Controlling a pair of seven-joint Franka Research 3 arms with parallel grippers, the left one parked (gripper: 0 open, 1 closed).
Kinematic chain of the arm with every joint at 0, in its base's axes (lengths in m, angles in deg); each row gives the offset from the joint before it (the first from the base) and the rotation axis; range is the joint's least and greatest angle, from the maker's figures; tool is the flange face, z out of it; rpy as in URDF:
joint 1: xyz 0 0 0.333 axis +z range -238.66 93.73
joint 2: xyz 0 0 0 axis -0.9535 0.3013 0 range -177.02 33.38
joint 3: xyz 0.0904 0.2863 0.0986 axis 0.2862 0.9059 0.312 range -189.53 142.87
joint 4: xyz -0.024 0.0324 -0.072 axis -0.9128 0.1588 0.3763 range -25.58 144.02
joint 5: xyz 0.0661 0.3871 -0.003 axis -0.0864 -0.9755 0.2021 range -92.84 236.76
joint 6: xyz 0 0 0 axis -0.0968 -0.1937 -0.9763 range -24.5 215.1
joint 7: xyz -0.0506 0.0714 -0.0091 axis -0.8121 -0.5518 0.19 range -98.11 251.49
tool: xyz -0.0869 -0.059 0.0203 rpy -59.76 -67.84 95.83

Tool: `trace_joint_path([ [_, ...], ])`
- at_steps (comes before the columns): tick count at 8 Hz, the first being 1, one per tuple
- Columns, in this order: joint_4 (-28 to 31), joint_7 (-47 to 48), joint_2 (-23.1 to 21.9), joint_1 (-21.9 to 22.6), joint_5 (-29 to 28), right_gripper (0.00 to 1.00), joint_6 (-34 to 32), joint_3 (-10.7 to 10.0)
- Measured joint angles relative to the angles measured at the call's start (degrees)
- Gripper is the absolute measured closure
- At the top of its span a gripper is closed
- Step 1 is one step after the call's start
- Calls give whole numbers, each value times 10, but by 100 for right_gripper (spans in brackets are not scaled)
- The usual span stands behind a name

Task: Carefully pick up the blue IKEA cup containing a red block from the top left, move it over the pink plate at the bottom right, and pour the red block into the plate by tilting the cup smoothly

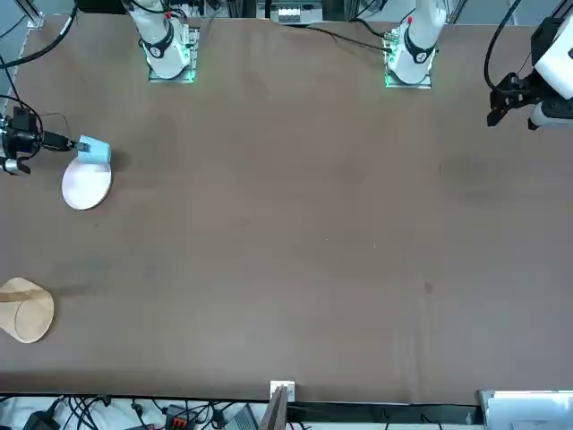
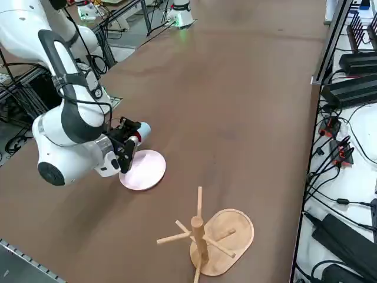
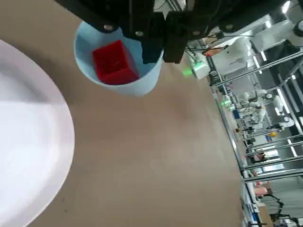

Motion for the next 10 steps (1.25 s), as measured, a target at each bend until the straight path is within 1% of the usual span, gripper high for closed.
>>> trace_joint_path([
  [4, -60, -3, 53, -16, -20, 97, -85, 0],
  [9, -98, -32, 107, -25, -24, 97, -97, 0],
  [10, -105, -42, 118, -28, -26, 97, -110, 0],
])
